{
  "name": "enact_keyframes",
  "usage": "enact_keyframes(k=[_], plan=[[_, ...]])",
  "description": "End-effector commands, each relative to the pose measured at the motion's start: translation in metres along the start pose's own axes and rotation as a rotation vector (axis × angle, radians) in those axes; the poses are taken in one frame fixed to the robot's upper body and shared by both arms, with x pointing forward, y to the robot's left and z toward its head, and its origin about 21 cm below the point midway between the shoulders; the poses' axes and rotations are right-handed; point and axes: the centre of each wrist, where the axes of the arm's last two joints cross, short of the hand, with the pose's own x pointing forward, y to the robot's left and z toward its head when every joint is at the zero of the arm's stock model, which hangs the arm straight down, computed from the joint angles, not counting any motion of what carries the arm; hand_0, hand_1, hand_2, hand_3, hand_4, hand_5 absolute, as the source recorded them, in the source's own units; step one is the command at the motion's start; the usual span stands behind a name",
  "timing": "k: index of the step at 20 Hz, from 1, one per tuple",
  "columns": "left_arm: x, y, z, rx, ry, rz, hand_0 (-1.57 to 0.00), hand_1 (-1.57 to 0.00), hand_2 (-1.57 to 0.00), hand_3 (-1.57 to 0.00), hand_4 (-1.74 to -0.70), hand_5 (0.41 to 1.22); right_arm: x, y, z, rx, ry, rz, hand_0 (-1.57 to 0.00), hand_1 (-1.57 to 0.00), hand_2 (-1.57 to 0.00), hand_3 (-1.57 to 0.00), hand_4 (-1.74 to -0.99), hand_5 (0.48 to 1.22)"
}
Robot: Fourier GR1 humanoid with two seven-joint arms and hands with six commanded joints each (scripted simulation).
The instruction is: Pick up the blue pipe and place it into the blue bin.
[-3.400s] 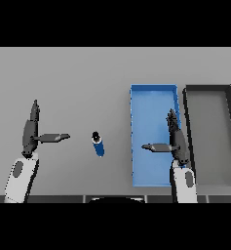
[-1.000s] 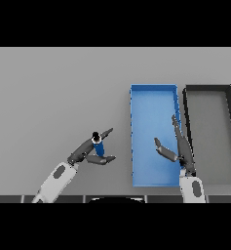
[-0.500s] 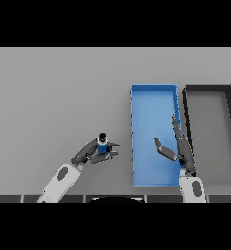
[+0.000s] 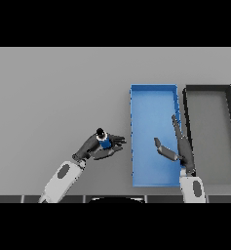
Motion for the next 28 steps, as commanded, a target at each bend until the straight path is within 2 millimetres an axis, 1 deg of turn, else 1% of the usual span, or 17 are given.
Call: enact_keyframes(k=[1, 5, 6, 7, 10, 12, 13, 14, 15, 18, 19, 20, 22, 23, 25, 26, 28], plan=[[0.004, -0.003, -0.006, -0.013, 0.009, 0.005, -1.54, -1.55, -1.55, -1.55, -1.47, 1.212, 0.001, 0.001, -0.001, 0.000, -0.001, 0.003, 0.00, 0.00, 0.00, 0.00, -1.204, 0.640], [0.029, -0.005, -0.017, -0.068, -0.050, -0.016, -1.56, -1.56, -1.56, -1.56, -1.47, 1.217, -0.003, -0.003, -0.006, -0.004, 0.014, 0.018, 0.00, 0.00, 0.00, 0.00, -1.170, 0.644], [0.032, -0.004, -0.016, -0.077, -0.054, -0.016, -1.56, -1.56, -1.56, -1.56, -1.47, 1.218, -0.005, -0.002, -0.005, -0.001, 0.008, 0.024, 0.00, 0.00, 0.00, 0.00, -1.161, 0.644], [0.033, -0.009, -0.017, -0.091, -0.043, -0.016, -1.56, -1.56, -1.57, -1.57, -1.47, 1.219, -0.004, -0.004, -0.007, -0.003, -0.004, 0.022, 0.00, 0.00, 0.00, 0.00, -1.158, 0.643], [0.037, -0.009, -0.023, -0.082, -0.025, -0.028, -1.57, -1.57, -1.57, -1.57, -1.47, 1.220, -0.001, -0.002, -0.003, -0.009, -0.022, 0.031, 0.00, 0.00, 0.00, 0.00, -1.145, 0.643], [0.029, -0.009, -0.018, -0.085, -0.014, -0.028, -1.57, -1.57, -1.57, -1.57, -1.47, 1.220, 0.004, -0.002, 0.004, -0.031, -0.023, 0.047, 0.00, 0.00, 0.00, 0.00, -1.139, 0.643], [0.030, -0.010, -0.019, -0.088, -0.011, -0.030, -1.57, -1.57, -1.57, -1.57, -1.47, 1.220, 0.006, -0.002, 0.007, -0.043, -0.018, 0.057, 0.00, 0.00, 0.00, 0.00, -1.138, 0.643], [0.032, -0.006, -0.018, -0.087, -0.017, -0.035, -1.57, -1.57, -1.57, -1.57, -1.47, 1.220, 0.009, -0.002, 0.010, -0.056, -0.012, 0.066, 0.00, 0.00, 0.00, 0.00, -1.166, 0.643], [0.033, -0.012, -0.021, -0.091, -0.020, -0.036, -1.57, -1.57, -1.57, -1.57, -1.47, 1.220, 0.012, -0.002, 0.013, -0.071, -0.008, 0.078, 0.00, 0.00, 0.00, 0.00, -1.188, 0.643], [0.027, -0.013, -0.017, -0.099, -0.017, -0.026, -1.57, -1.57, -1.57, -1.57, -1.47, 1.220, 0.018, -0.003, 0.020, -0.074, -0.020, 0.078, 0.00, 0.00, -0.02, 0.00, -1.187, 0.642], [0.028, -0.011, -0.019, -0.099, -0.015, -0.031, -1.57, -1.57, -1.57, -1.57, -1.47, 1.221, 0.027, -0.003, 0.017, -0.046, -0.088, 0.007, 0.00, 0.00, -0.04, 0.00, -1.195, 0.648], [0.031, -0.009, -0.020, -0.095, -0.021, -0.032, -1.57, -1.57, -1.57, -1.57, -1.47, 1.221, 0.032, -0.007, 0.016, -0.006, -0.113, -0.076, 0.00, -0.01, -0.07, 0.00, -1.198, 0.641], [0.031, -0.014, -0.020, -0.106, -0.026, -0.028, -1.57, -1.57, -1.57, -1.57, -1.47, 1.221, 0.053, -0.019, 0.007, 0.108, -0.122, -0.166, 0.00, -0.03, -0.11, 0.00, -1.209, 0.609], [0.034, -0.010, -0.019, -0.105, -0.034, -0.027, -1.57, -1.57, -1.57, -1.57, -1.47, 1.221, 0.067, -0.021, 0.001, 0.183, -0.142, -0.186, 0.00, -0.03, -0.12, 0.00, -1.215, 0.607], [0.031, -0.010, -0.018, -0.109, -0.021, -0.031, -1.57, -1.57, -1.57, -1.57, -1.47, 1.221, 0.088, -0.025, -0.008, 0.306, -0.167, -0.208, 0.00, -0.02, -0.12, 0.00, -1.228, 0.588], [0.034, -0.013, -0.019, -0.113, -0.023, -0.026, -1.57, -1.57, -1.57, -1.57, -1.47, 1.221, 0.098, -0.026, -0.013, 0.368, -0.179, -0.197, 0.00, -0.01, -0.11, 0.00, -1.237, 0.577], [0.035, -0.011, -0.019, -0.108, -0.019, -0.033, -1.57, -1.57, -1.57, -1.57, -1.47, 1.221, 0.119, -0.026, -0.021, 0.455, -0.204, -0.178, 0.00, -0.01, -0.10, 0.00, -1.255, 0.560]])
